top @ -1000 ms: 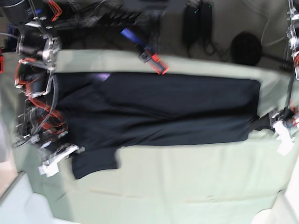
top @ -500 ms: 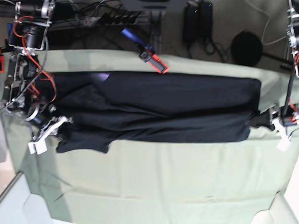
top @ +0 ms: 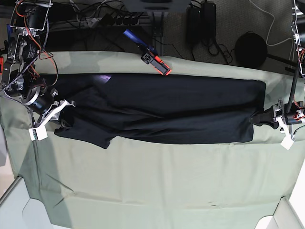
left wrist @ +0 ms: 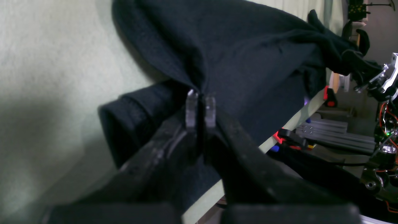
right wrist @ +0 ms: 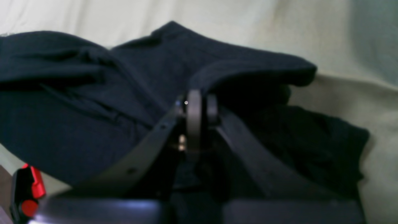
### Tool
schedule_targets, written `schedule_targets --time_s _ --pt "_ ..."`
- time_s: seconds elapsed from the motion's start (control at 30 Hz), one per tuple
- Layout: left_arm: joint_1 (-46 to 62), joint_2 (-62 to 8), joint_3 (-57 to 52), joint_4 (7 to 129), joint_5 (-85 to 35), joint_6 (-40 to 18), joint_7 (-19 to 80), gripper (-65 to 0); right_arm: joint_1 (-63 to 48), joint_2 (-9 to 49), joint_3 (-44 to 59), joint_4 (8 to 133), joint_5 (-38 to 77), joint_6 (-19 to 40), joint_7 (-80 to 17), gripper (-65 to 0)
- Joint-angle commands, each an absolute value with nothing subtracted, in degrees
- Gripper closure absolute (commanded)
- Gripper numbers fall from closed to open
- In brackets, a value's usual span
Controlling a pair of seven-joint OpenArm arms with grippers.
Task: Fold the T-shirt properly
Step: 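Fold the side edge over toward the collar with both grippers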
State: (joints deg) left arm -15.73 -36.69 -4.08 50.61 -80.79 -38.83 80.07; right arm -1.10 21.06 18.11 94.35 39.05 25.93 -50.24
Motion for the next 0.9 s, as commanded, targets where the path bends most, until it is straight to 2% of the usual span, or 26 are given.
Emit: schedule_targets --time_s 0.0,0.2,0.23,0.33,0.37,0.6,0.87 --pt "-16.82 -37.95 -4.40 51.42 -82.00 -40.00 79.26 0.0 -0.21 21.69 18.68 95.37 40.10 29.98 -49.23 0.0" --pt "-16.82 -37.95 -4.40 51.42 -80.27 -40.00 78.17 0.0 -0.19 21.71 18.68 95.18 37.26 29.98 -49.32 0.0" --pt "-16.82 -37.95 -4.40 51.42 -79.90 -40.00 77.93 0.0 -0.19 21.71 18.68 95.15 37.26 29.98 -49.30 -5.2" --pt "-16.82 -37.95 -4.40 51.42 -79.66 -40.00 77.80 -1.9 0.01 21.74 18.68 95.13 36.40 29.85 -49.28 -30.3" --pt "-16.80 -37.95 -4.40 51.42 -79.64 -40.00 77.82 -2.9 0.25 21.74 18.68 95.13 36.42 29.82 -49.12 -34.1" --pt "-16.80 -37.98 -4.40 51.42 -79.70 -40.00 78.24 -3.0 3.90 21.74 19.92 93.38 34.92 29.06 -48.18 -34.5" --pt "-16.80 -37.95 -4.40 51.42 -79.70 -40.00 78.24 -3.0 8.64 21.71 21.19 84.53 34.87 28.25 -48.29 -34.5"
